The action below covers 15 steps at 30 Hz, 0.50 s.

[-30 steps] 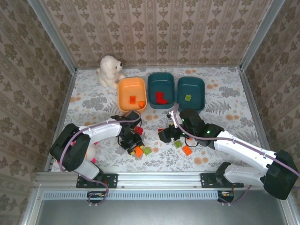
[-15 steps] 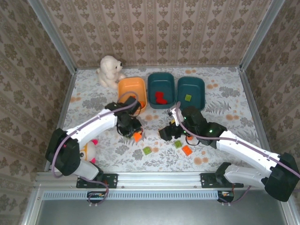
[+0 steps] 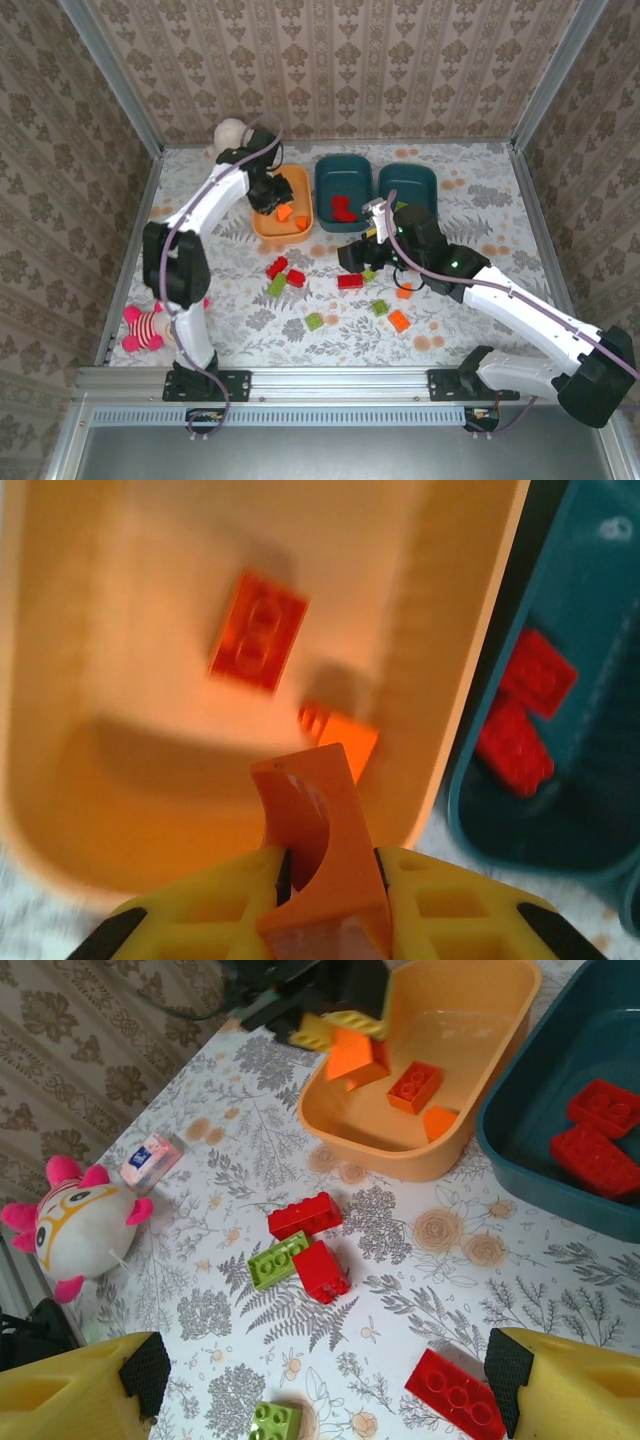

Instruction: Sort the legos into containers by color

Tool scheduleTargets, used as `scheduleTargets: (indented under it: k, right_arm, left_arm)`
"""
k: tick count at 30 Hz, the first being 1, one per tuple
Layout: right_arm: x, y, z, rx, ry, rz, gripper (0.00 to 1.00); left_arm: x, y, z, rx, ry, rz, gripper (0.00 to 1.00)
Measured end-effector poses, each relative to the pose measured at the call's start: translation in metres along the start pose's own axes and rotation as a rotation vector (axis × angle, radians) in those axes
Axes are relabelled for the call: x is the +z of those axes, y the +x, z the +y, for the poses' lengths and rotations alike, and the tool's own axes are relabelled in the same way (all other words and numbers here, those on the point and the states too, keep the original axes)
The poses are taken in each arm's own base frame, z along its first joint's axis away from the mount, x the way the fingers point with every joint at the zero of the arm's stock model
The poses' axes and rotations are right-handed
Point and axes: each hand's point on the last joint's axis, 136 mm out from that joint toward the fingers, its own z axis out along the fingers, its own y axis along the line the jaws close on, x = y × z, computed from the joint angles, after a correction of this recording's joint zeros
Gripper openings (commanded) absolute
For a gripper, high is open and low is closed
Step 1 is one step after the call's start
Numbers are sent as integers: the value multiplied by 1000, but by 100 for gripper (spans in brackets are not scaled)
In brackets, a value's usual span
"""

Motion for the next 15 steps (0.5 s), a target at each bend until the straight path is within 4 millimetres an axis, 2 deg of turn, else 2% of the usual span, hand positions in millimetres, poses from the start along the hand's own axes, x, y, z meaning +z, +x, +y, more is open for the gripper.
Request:
scheduleTargets:
  k: [5,8,11,15]
  right_arm:
    - [-1,-7,-5,12,25,-18,86]
    - [-1,-8,-9,20,43,-19,86]
    - [-3,-7,-13,34,60,-18,86]
    - [-6,-9,-17,48,77,-26,86]
  left_arm:
    - [45,-31,-15,40,10,13,15]
    - [66,-36,-19,58,11,30,17]
    - [79,-39,-19,62,7,41,17]
    - [90,-37,-15,59,-1,64,26]
